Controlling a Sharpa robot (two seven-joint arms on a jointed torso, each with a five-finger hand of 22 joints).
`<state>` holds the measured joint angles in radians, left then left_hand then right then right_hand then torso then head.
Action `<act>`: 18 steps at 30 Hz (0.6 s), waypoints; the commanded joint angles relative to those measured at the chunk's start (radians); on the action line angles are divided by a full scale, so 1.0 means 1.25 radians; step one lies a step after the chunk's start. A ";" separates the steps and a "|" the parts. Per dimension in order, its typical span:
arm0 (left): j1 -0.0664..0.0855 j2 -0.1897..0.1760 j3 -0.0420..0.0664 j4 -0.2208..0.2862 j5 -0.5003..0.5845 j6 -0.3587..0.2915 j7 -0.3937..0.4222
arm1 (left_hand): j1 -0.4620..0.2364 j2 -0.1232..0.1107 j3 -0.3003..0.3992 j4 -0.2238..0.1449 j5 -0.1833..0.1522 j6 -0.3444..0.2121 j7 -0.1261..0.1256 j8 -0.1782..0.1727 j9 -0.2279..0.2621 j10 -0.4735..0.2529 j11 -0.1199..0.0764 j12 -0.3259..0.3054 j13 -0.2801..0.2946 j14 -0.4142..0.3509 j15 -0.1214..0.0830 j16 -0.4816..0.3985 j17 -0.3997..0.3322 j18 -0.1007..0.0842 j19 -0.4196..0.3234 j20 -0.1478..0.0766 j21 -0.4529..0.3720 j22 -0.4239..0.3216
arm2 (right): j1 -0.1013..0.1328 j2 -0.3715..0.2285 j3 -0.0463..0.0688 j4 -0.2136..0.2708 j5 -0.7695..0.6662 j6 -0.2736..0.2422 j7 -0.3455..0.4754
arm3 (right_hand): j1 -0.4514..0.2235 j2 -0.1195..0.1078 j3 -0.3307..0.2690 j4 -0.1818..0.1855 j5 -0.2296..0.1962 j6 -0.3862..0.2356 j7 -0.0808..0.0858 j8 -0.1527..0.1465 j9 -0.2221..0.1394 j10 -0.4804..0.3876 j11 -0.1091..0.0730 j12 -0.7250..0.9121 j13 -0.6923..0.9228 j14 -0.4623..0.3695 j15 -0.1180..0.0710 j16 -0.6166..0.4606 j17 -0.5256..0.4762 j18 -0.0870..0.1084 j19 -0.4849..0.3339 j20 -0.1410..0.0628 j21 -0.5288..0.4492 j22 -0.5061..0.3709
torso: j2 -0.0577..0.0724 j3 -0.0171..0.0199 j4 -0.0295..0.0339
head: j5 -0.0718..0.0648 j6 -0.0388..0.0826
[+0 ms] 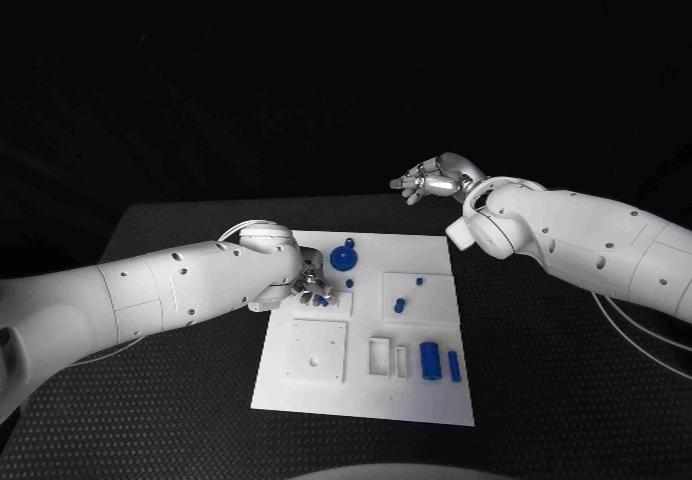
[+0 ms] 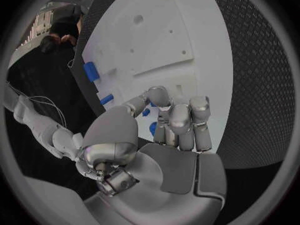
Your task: Assemble the parts on the task board
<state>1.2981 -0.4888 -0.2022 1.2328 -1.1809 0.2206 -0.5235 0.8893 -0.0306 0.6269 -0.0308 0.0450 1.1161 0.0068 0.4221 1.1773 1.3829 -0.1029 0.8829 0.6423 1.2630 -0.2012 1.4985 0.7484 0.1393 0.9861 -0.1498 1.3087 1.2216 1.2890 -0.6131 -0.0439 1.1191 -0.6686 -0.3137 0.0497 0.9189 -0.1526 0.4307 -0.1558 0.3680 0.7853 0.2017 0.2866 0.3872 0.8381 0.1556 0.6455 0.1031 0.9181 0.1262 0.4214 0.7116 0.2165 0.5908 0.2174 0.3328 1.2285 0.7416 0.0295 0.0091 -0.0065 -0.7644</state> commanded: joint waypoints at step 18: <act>-0.002 -0.003 -0.003 0.000 0.000 0.009 0.004 | 0.039 0.031 -0.001 -0.021 0.003 0.022 -0.007 -0.015 0.004 -0.006 -0.002 0.001 -0.002 0.001 -0.006 0.004 -0.002 0.015 -0.006 -0.086 0.004 0.000 | -0.001 0.000 0.000 0.000 -0.001 0.009 0.004 | -0.004 0.001 -0.005 0.000 0.004 -0.007 0.010 0.004 -0.001 -0.003 0.001 0.005 -0.002 -0.008 0.000 -0.004 0.001 -0.004 -0.007 -0.001 -0.004 0.002 | 0.000 -0.0002 0.0005 | 0.001 0.002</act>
<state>1.2977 -0.4921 -0.2043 1.2334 -1.1807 0.2226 -0.5211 0.8906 -0.0294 0.6173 -0.0404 0.0439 1.1162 0.0069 0.4094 1.1799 1.3856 -0.1055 0.8828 0.6414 1.2637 -0.2019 1.4985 0.7476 0.1392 0.9861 -0.1498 1.3087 1.2216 1.2887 -0.6136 -0.0439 1.1190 -0.6686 -0.3135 0.0496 0.9189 -0.1526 0.4307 -0.1558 0.3680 0.7853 0.2016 0.2866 0.3873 0.8382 0.1556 0.6455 0.1021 0.9181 0.1262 0.4214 0.7123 0.2164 0.5909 0.2174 0.3328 1.2294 0.7419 0.0294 0.0101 -0.0058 -0.7626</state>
